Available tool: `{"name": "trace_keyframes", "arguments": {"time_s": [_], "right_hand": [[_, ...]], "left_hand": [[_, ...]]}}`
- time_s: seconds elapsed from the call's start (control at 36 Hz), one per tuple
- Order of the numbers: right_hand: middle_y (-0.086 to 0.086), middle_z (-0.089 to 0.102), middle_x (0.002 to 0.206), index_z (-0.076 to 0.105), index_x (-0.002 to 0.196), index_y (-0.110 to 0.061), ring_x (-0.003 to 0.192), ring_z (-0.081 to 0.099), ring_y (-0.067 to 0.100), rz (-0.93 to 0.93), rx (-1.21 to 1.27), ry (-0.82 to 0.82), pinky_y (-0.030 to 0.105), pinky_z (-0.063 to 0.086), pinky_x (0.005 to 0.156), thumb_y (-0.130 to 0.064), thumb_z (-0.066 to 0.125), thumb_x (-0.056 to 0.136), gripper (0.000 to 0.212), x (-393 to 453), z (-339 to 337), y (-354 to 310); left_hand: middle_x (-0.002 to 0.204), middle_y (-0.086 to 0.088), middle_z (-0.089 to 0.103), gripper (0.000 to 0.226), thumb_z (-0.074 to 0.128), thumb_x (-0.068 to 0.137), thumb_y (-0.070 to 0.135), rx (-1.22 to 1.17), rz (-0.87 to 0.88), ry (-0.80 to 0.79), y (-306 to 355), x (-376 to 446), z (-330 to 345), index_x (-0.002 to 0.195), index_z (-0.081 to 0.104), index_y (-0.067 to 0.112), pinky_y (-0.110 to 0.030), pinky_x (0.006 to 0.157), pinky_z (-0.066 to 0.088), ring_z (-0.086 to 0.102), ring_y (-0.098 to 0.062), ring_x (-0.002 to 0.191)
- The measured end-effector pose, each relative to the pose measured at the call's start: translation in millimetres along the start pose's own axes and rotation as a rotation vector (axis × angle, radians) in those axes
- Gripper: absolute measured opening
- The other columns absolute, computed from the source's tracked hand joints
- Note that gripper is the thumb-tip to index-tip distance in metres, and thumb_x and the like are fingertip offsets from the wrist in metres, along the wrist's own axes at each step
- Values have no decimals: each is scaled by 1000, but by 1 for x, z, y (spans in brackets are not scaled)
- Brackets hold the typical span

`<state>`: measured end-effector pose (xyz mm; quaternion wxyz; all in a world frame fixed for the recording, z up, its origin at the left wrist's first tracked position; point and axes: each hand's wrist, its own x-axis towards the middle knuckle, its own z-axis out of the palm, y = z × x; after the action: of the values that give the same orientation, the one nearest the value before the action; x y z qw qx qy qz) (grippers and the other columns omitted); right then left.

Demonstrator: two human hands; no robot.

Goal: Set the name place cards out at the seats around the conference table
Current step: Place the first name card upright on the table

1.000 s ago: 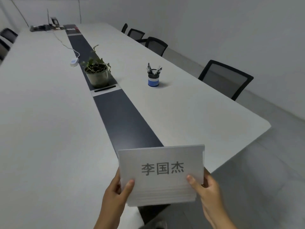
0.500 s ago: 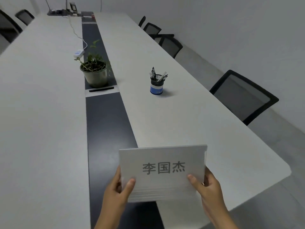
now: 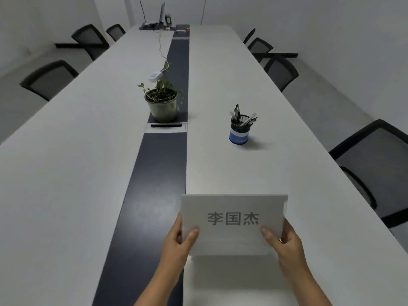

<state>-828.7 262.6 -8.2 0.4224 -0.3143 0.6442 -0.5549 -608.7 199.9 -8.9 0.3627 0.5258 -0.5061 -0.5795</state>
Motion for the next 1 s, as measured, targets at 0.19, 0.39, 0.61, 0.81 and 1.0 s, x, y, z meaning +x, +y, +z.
{"name": "trace_keyframes", "arguments": {"time_s": [0.19, 0.39, 0.61, 0.81, 1.0], "right_hand": [[-17, 55, 115, 50, 111, -34, 107, 51, 4, -84, -195, 48, 26, 34, 94, -24, 70, 72, 44, 3, -10, -16], [-1, 48, 133, 44, 131, -11, 122, 41, 10, -144, -219, 194, 25, 32, 104, -9, 62, 80, 54, 16, -1, -26], [-8, 57, 125, 52, 101, -59, 114, 49, -6, -366, -272, 256, -2, 31, 92, -32, 72, 72, 44, 15, 11, -56], [-45, 51, 112, 47, 109, -59, 111, 49, -8, -575, -268, 213, 5, 38, 93, -56, 55, 67, 43, -15, 88, -92], [-1, 48, 124, 49, 125, -5, 114, 40, -9, -538, -271, 147, -5, 26, 94, -44, 50, 73, 65, -46, 201, -54]], "left_hand": [[108, 28, 62, 53, 64, 66, 44, 44, 14, 65, 13, -1, 13, 116, 44, 43, -12, 80, 46, 57, 7, 102], [137, 14, 43, 60, 53, 68, 54, 149, 161, 115, 37, 5, 15, 124, 32, 45, -27, 105, 36, 41, -3, 125], [122, 29, 45, 44, 50, 76, 45, 50, 269, 141, 62, -4, 7, 116, 33, 52, 0, 79, 40, 43, 23, 109], [108, 38, 57, 42, 42, 79, 27, -74, 405, 289, 73, -13, -63, 119, 36, 40, 0, 78, 39, 49, 21, 101], [104, 4, 58, 37, 47, 91, 19, -1, 229, 406, 39, -10, -159, 126, 39, 28, -5, 70, 50, 60, 3, 90]]}}
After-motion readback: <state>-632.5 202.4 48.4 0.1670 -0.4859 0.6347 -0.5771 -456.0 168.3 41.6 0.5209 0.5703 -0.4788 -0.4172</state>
